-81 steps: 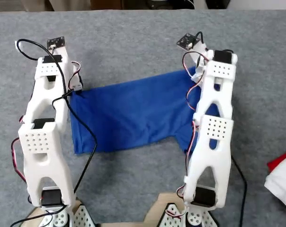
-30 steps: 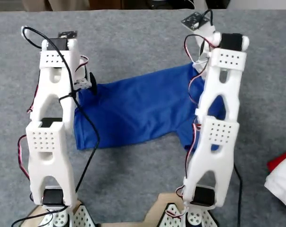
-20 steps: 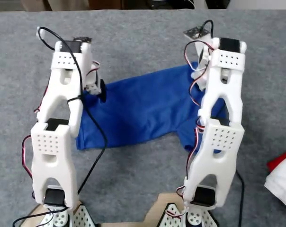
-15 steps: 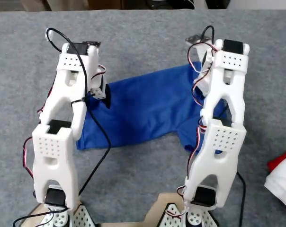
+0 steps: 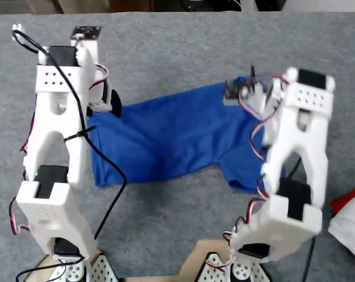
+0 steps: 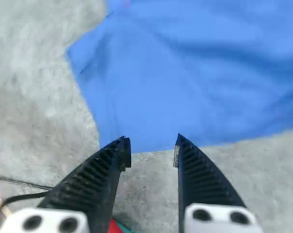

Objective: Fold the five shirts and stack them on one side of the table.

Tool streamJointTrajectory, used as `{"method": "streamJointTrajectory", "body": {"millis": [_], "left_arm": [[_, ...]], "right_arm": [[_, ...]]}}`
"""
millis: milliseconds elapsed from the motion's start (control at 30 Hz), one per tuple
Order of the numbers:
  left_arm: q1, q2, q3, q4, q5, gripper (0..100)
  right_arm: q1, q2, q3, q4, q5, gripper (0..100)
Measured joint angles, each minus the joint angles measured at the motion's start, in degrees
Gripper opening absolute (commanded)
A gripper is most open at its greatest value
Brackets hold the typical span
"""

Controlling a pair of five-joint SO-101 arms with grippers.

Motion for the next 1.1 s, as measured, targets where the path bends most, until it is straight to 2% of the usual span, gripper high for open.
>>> {"method": "streamJointTrajectory", "body": {"millis": [200,367,533,667,867,1100], "left_arm": [[-4.9,-0.1,0.4,-3.8,-1.4,26],[-14.4,0.6,0.4,-11.6,-1.4,26],[-21.5,9.0,0.4,-20.2,-1.4,26],[-22.1,17.4,0.4,-23.0,-1.4,26],[-23.7,19.3,-1.4,-23.4,-1.4,26],[-24.0,19.3,-1.6,-23.6,-1.4,26]], "right_arm": [[2.4,-8.6,17.8,-6.4,6.6,28.8],[0.6,-15.4,27.2,-8.4,6.9,28.9],[-3.3,-19.7,36.7,-14.6,4.3,28.9],[-7.0,-20.4,42.6,-20.9,0.1,28.9],[-8.7,-19.0,46.6,-33.7,-3.4,28.9],[-8.7,-10.6,40.2,-30.9,-5.1,28.7]]}}
